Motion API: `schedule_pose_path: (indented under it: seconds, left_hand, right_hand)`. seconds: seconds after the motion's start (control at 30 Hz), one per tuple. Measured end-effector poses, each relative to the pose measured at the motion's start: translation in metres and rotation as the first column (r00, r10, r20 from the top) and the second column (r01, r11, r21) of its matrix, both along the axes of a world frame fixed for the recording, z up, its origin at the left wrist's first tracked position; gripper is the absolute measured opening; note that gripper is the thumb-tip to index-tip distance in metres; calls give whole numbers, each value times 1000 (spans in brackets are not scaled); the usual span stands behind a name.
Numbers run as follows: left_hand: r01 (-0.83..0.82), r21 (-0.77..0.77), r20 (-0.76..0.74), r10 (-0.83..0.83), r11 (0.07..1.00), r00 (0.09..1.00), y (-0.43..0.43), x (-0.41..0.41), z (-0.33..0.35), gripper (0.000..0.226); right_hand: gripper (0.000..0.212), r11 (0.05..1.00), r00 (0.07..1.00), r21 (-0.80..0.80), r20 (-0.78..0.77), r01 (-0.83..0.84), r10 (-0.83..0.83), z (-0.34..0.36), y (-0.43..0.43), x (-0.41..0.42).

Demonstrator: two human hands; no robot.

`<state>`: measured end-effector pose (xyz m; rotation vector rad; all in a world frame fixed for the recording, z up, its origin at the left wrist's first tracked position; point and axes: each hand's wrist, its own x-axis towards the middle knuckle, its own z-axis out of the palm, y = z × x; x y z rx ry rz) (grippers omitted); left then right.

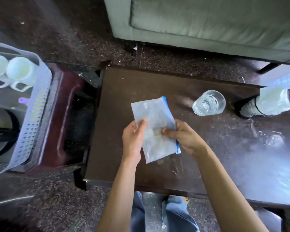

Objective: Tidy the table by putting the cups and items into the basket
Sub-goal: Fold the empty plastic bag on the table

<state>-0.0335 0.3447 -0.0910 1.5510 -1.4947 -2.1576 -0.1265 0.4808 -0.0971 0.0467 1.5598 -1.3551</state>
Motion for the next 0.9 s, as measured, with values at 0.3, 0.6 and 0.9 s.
schedule_pose_path:
  seconds: [0.3,0.6,0.9]
  left_hand:
    - [-469,8,-222,459,883,860,-128,14,39,10]
    - [-688,-148,-274,639,711,719,-223,37,77,37]
    - [-759,-287,-254,718,584,648,-270,49,67,68]
  right_hand:
    - [23,997,994,-28,-80,66,-68,34,-147,18]
    - [23,970,984,-241,-160,36,-76,80,-297,17]
    - [30,976,935,-81,-312,-202,167,63,-435,27]
